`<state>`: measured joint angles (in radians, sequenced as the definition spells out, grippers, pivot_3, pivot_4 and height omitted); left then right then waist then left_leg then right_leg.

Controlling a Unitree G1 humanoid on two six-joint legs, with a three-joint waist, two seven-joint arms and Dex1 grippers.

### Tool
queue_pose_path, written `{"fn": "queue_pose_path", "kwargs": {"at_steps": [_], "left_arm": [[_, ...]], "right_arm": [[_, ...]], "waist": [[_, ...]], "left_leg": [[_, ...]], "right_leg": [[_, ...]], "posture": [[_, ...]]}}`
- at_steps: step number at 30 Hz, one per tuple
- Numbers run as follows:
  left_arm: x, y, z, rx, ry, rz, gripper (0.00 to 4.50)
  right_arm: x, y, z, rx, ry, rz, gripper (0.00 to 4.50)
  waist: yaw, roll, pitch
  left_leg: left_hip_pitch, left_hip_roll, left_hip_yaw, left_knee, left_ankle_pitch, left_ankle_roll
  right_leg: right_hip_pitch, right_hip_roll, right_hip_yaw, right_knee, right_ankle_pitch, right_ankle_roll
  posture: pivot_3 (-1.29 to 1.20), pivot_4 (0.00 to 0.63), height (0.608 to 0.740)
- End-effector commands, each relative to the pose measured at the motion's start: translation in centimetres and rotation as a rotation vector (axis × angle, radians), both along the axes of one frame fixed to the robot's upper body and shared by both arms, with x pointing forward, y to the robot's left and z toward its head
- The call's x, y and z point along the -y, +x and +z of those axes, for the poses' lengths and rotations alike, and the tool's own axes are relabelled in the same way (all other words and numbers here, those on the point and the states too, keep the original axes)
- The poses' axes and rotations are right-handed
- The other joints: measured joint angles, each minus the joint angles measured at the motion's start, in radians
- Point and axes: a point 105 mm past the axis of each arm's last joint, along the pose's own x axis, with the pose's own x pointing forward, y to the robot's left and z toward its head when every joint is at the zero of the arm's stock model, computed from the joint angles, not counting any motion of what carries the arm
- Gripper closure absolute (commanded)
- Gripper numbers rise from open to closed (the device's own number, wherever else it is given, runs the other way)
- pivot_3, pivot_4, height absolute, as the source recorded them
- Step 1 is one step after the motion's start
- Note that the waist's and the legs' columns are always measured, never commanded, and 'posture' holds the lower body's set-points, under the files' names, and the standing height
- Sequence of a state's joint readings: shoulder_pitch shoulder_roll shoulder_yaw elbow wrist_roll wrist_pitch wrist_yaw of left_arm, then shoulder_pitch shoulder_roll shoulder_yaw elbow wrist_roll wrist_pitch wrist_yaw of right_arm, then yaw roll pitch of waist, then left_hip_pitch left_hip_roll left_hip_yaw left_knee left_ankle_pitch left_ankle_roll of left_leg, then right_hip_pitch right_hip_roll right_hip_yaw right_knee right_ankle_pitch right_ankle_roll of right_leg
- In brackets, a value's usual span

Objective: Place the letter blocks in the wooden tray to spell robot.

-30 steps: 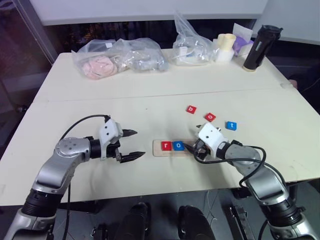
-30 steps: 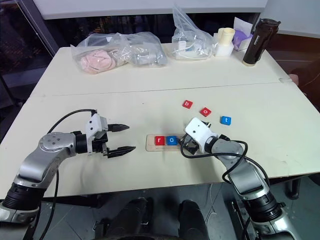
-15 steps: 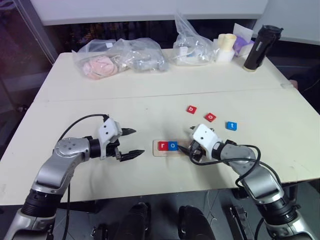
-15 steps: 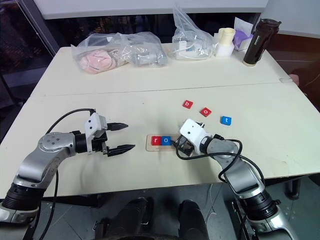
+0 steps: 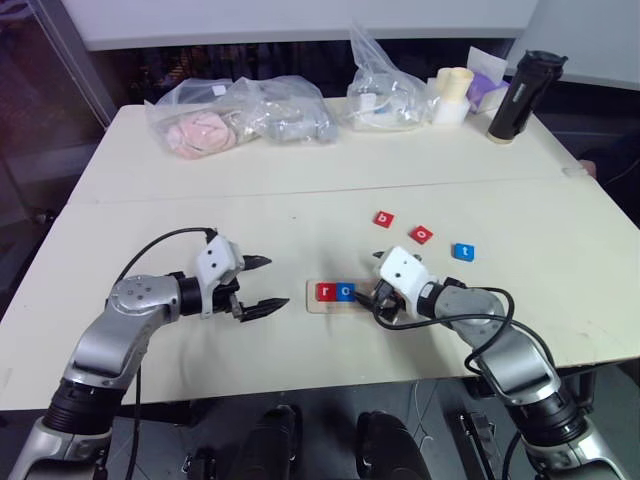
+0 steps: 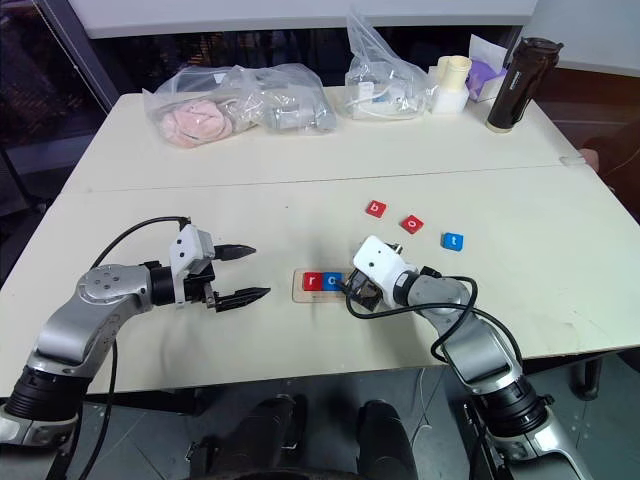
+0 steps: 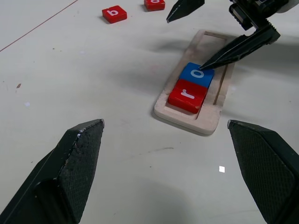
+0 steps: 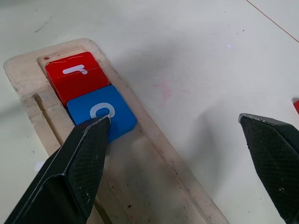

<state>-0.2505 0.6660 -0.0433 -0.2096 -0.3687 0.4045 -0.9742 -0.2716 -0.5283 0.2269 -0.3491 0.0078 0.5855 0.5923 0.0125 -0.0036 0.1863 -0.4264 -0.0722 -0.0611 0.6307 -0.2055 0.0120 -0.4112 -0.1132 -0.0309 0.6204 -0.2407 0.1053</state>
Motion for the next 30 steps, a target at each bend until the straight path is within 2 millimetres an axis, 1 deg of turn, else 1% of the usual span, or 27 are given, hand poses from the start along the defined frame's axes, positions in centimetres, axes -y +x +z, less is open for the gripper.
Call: {"fn": "queue_pose_path", "kwargs": {"at_steps": [1,5,9,10,12,14,17,18,20,22,27,30], "left_arm": [[0.1,0.1,1.3,0.054,-0.012,-0.012,0.05],[0.3,0.2,1.2,0.052,-0.014,-0.019,0.05],[0.5,0.4,1.2,0.054,-0.017,-0.025,0.05],[0.6,0.4,1.2,0.055,-0.018,-0.026,0.05],[0.6,0.5,1.3,0.057,-0.019,-0.026,0.05],[0.6,0.6,1.3,0.06,-0.019,-0.026,0.05],[0.6,0.5,1.3,0.062,-0.021,-0.02,0.05],[0.6,0.4,1.2,0.063,-0.02,-0.017,0.05],[0.5,0.3,1.2,0.061,-0.02,-0.012,0.05],[0.4,0.3,1.1,0.061,-0.021,-0.008,0.05],[0.4,0.3,1.1,0.064,-0.021,0.001,0.05],[0.4,0.3,1.2,0.065,-0.022,0.004,0.05]], "right_arm": [[0.1,0.4,4.1,0.091,0.084,-0.007,0.0],[0.4,1.6,6.6,0.128,0.154,-0.05,0.0],[0.7,4.1,7.7,0.134,0.181,-0.163,0.0],[0.7,4.8,7.7,0.122,0.197,-0.199,0.0],[0.7,6.8,7.6,0.103,0.22,-0.314,0.0],[1.2,8.5,7.2,0.065,0.253,-0.449,0.0],[2.2,10.2,6.6,-0.018,0.33,-0.636,0.0],[1.9,10.7,6.6,-0.045,0.374,-0.672,0.0],[0.9,11.3,6.8,-0.078,0.423,-0.711,0.0],[0.5,11.6,6.8,-0.093,0.442,-0.74,0.0],[-1.2,11.9,5.9,-0.176,0.486,-0.785,0.0],[-1.7,12.0,5.2,-0.203,0.482,-0.815,0.0]], "waist": [[0.0,0.0,0.0],[-0.001,0.0,0.0],[-0.001,0.0,0.0],[-0.002,0.0,0.0],[-0.004,0.0,0.0],[-0.006,0.0,0.0],[-0.003,0.0,0.0],[-0.002,0.0,0.0],[-0.005,0.0,0.0],[-0.012,0.0,0.0],[-0.028,0.001,0.0],[-0.031,0.001,0.0]], "left_leg": [[0.0,0.0,0.0,0.0,0.0,0.0],[0.0,0.0,0.0,0.0,0.0,0.0],[0.0,0.0,0.0,0.0,0.0,0.0],[0.0,0.0,0.0,0.0,0.0,0.0],[0.0,0.0,0.0,0.0,0.0,0.0],[0.0,0.0,0.0,-0.001,0.001,-0.001],[0.0,-0.002,0.001,-0.001,0.002,-0.003],[-0.001,-0.002,0.001,-0.002,0.002,-0.004],[-0.001,-0.002,0.001,-0.003,0.003,-0.005],[-0.001,-0.001,0.001,-0.004,0.003,-0.005],[-0.001,-0.001,0.001,-0.004,0.003,-0.005],[-0.001,-0.001,0.001,-0.004,0.003,-0.005]], "right_leg": [[0.0,0.0,0.0,0.0,0.0,0.0],[0.0,0.0,0.0,0.0,0.0,0.0],[-0.001,0.0,0.0,0.0,0.0,0.0],[-0.001,0.0,0.0,0.0,0.0,0.0],[-0.001,0.0,0.0,0.0,0.0,0.0],[-0.002,0.0,0.001,0.002,0.0,0.0],[-0.006,0.0,0.002,0.01,0.001,0.0],[-0.007,0.0,0.002,0.01,0.001,0.0],[-0.009,0.001,0.002,0.012,0.002,0.002],[-0.009,0.001,0.002,0.012,0.003,0.002],[-0.01,0.002,0.002,0.013,0.003,0.002],[-0.01,0.002,0.003,0.013,0.003,0.002]], "posture": [[0.0,0.15,0.725],[0.0,0.15,0.725],[0.0,0.15,0.725],[0.0,0.15,0.725],[0.0,0.15,0.725],[0.0,0.15,0.725],[0.0,0.15,0.725],[0.0,0.15,0.725],[0.0,0.15,0.725],[0.0,0.15,0.725],[0.0,0.15,0.725],[0.0,0.15,0.725]]}}
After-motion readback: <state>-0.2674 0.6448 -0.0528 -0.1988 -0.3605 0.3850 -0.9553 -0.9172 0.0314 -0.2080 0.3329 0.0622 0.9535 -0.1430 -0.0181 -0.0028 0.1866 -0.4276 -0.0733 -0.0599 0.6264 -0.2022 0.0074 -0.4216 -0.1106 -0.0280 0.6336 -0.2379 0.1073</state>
